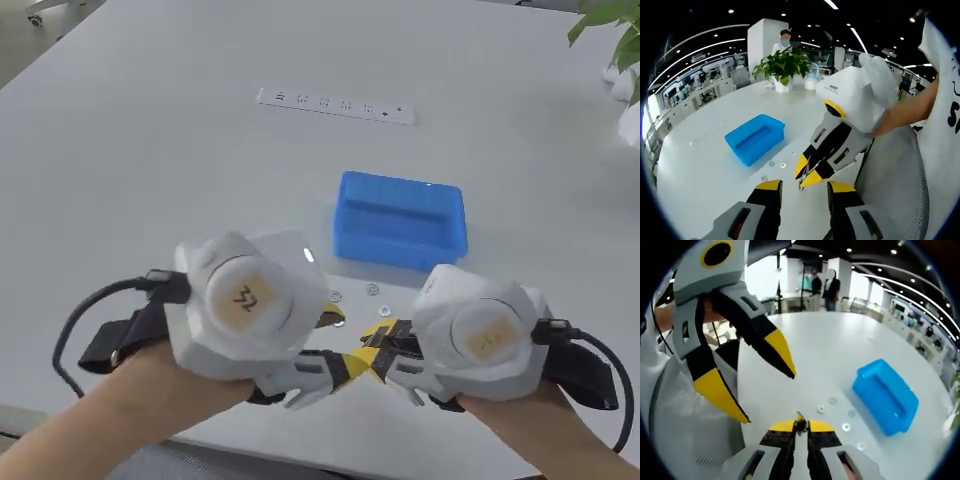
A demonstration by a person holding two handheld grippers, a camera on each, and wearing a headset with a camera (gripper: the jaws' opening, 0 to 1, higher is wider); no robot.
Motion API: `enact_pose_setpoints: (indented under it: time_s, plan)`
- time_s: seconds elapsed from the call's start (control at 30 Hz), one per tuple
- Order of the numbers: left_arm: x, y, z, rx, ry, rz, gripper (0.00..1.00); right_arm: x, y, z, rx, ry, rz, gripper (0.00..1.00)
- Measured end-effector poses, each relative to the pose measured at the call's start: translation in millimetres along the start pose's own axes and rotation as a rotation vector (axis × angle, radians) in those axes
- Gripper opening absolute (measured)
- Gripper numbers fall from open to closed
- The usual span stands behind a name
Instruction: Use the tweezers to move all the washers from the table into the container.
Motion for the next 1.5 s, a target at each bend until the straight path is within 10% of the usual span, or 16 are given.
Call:
enact_pose_setpoints:
  time_s: [0.6, 0.9, 1.5]
  plan:
    - [-24.4, -39.0, 21.9, 0.280, -0.122, -0.097, 0.75, 25.0, -2.7, -37.5, -0.028, 0.142, -0.074, 0.04]
    - [-30.3, -45.6, 24.0, 0.325, -0.194, -0.136, 0.95, 31.3, 15.9, -41.2, -0.005, 0.096, -0.050, 0.05]
    - [-39.3, -42.2, 24.9, 0.348, -0.175, -0.073, 0.96, 23.9, 29.7, -40.8, 0.019, 0.088, -0.015, 0.05]
Point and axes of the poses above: the centre of the closed fingertips' face, and the gripper's own axes: y roughly forward along the fingers, z roughly to its left, x roughly out of its top, the point moved 5 cm from there along -y, roughly backward along the fingers, and after that the axes turned 4 degrees about -y, right-handed, at the moved point
